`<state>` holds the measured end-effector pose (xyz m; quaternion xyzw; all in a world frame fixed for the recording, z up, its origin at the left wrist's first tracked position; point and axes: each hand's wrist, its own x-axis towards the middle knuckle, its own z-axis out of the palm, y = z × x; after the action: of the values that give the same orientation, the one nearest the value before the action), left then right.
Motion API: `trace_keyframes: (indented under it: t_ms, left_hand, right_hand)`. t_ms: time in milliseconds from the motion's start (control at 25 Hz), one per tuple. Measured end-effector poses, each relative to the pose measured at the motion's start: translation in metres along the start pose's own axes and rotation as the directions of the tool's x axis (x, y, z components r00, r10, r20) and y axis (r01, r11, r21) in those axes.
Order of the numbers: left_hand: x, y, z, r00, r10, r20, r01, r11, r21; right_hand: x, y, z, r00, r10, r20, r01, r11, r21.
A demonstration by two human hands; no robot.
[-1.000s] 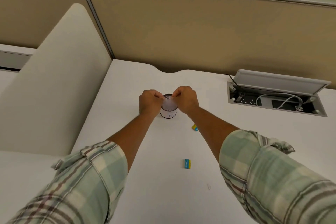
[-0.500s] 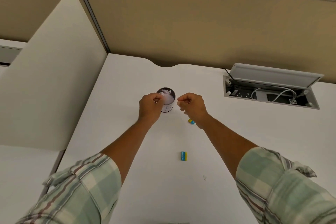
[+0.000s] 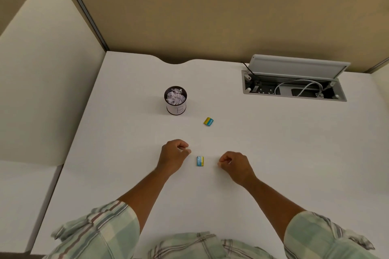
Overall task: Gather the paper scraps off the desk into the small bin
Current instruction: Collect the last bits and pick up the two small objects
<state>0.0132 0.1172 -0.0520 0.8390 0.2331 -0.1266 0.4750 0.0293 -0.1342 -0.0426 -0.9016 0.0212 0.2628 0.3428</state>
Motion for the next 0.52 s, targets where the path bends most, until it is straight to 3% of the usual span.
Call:
trace_keyframes:
  t_ms: [120, 320, 520]
  left_hand:
    - [-0.014, -0.009, 0.015, 0.997, 0.012, 0.070, -0.016, 0.998, 0.067]
    - [-0.025, -0.012, 0.024, 0.995, 0.047, 0.089, -0.056, 0.993, 0.100]
    - [-0.028, -0.014, 0.027, 0.994, 0.053, 0.096, -0.065, 0.990, 0.128]
  right_hand:
    - [-0.022, 0.028, 0.006, 0.998, 0.055, 0.037, -0.050, 0.991, -0.126]
    - [-0.037, 0.042, 0.020, 0.999, -0.005, 0.054, 0.022, 0.947, -0.321]
    - [-0.039, 0.041, 0.028, 0.998, -0.023, 0.063, 0.045, 0.924, -0.379]
